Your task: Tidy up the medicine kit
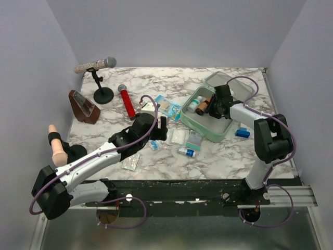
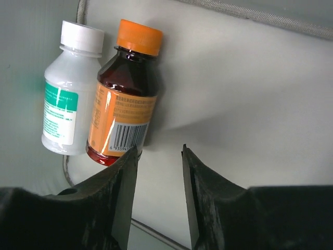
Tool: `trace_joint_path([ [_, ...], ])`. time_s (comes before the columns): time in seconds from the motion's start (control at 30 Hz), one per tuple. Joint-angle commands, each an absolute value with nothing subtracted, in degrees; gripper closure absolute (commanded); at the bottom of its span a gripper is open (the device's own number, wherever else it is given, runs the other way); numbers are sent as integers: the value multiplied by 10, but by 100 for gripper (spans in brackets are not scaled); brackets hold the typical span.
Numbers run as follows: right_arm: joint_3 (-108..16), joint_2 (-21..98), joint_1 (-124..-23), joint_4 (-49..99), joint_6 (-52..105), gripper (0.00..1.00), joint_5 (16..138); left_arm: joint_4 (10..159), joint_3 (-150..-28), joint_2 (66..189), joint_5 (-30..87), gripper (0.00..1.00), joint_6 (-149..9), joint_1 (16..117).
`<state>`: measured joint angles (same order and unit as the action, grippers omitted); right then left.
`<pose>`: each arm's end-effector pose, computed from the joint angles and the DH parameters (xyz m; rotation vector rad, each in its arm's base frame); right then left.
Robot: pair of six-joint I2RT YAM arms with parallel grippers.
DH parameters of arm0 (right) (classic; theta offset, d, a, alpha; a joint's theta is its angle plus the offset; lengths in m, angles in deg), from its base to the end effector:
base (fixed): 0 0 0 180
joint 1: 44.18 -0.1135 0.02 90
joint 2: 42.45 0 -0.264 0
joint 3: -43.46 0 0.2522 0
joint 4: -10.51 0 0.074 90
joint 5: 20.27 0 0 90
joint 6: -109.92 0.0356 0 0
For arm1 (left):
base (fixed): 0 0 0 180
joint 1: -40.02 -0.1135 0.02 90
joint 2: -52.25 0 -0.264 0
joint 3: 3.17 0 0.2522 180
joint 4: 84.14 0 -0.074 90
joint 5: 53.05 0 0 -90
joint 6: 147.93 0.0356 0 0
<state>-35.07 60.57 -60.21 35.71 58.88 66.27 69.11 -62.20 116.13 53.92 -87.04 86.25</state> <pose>0.3657 0.1028 0.1826 0.5174 2.4133 0.3521 0.1784 -0.1712 0.2726 0.1411 2.1273 -0.4747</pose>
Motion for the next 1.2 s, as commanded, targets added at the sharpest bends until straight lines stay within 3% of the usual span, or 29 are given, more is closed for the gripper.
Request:
trace_joint_path([
  [0.0, -330, 561, -602, 328, 595, 46, 674, 665, -624, 1168, 579, 12, -891, 865],
  [0.1, -301, 506, -602, 323, 597, 32, 675, 657, -624, 1186, 591, 10, -907, 864],
  [0.2, -274, 441, -603, 330, 593, 28, 673, 656, -625, 1210, 582, 11, -922, 865],
  [0.57, -150, 206, -621, 409, 557, 27, 664, 739, -647, 1316, 493, 14, -975, 932],
  [0.8, -82, 90, -623, 460, 539, 26, 673, 722, -729, 1400, 539, 7, -884, 1018],
  [1.17, -66, 33, -623, 495, 509, 25, 648, 671, -797, 1543, 560, 5, -765, 1058],
])
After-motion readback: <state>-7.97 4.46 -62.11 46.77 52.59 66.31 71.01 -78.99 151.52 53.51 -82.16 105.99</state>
